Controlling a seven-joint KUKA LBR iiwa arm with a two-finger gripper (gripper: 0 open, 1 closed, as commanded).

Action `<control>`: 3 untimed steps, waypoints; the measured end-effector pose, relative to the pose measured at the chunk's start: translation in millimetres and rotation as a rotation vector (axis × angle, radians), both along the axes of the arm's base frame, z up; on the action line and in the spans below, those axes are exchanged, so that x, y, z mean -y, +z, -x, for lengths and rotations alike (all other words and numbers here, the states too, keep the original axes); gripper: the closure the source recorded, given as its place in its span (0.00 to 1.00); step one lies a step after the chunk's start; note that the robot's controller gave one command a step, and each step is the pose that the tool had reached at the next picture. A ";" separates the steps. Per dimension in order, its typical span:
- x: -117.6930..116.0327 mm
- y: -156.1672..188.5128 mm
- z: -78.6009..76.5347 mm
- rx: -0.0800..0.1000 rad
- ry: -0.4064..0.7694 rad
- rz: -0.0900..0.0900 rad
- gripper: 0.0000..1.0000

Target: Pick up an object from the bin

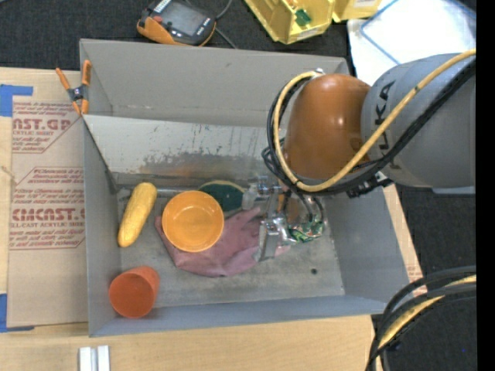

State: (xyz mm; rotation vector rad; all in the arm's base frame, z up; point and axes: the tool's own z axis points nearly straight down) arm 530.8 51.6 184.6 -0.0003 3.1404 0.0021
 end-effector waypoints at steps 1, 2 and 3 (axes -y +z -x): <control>0.0 0.0 0.0 0.000 0.000 0.000 0.00; -6.5 -42.3 12.9 -0.004 -0.009 -0.001 0.00; -10.1 -49.8 11.9 0.008 -0.010 -0.001 0.00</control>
Offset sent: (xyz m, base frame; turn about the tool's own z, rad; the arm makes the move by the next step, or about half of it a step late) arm -0.0115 0.0055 -0.0395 0.0100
